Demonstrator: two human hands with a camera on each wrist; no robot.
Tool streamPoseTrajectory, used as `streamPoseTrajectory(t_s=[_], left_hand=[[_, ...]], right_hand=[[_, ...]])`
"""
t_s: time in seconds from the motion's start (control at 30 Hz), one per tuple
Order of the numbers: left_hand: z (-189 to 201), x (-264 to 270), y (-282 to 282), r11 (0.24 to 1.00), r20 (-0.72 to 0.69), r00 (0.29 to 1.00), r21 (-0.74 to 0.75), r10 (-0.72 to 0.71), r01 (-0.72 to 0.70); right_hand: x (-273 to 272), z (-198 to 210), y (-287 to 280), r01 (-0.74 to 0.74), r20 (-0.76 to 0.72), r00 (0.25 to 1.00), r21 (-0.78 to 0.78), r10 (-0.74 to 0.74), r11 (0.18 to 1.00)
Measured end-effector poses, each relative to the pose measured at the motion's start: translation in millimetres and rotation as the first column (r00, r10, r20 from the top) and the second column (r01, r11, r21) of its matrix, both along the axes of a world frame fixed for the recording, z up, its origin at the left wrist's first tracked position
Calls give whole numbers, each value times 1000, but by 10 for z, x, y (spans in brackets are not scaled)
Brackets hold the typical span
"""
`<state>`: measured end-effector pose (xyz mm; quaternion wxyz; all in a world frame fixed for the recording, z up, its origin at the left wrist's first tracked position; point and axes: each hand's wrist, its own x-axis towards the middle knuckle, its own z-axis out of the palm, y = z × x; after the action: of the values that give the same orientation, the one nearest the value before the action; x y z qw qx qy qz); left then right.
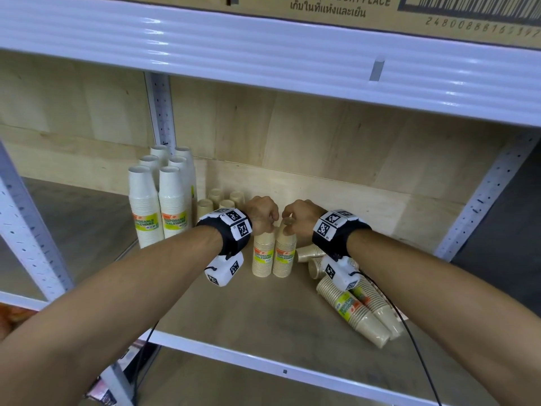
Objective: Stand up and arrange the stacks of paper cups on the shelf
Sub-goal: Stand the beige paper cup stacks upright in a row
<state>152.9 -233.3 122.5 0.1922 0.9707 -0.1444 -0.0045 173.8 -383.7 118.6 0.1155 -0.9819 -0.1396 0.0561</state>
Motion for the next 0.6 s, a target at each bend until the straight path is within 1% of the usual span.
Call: streamPoseTrajectory(t_s=[0.23,0.47,0.5,0.6], left_hand=[[161,13,104,995,-112,994,100,5,6],[368,-72,374,984,-247,968,180,45,0],[379,-81,418,985,-254,965,171,57,-13],[414,-125,559,977,-220,971,207,96,-50]], right_hand=[[-4,116,83,-49,-41,998,-3,48,999],[-83,224,406,-120,-107,987,8,120,993],[-80,220,463,-123,-117,985,21,125,992],[-88,223,644,-144,-116,982,44,148,989]])
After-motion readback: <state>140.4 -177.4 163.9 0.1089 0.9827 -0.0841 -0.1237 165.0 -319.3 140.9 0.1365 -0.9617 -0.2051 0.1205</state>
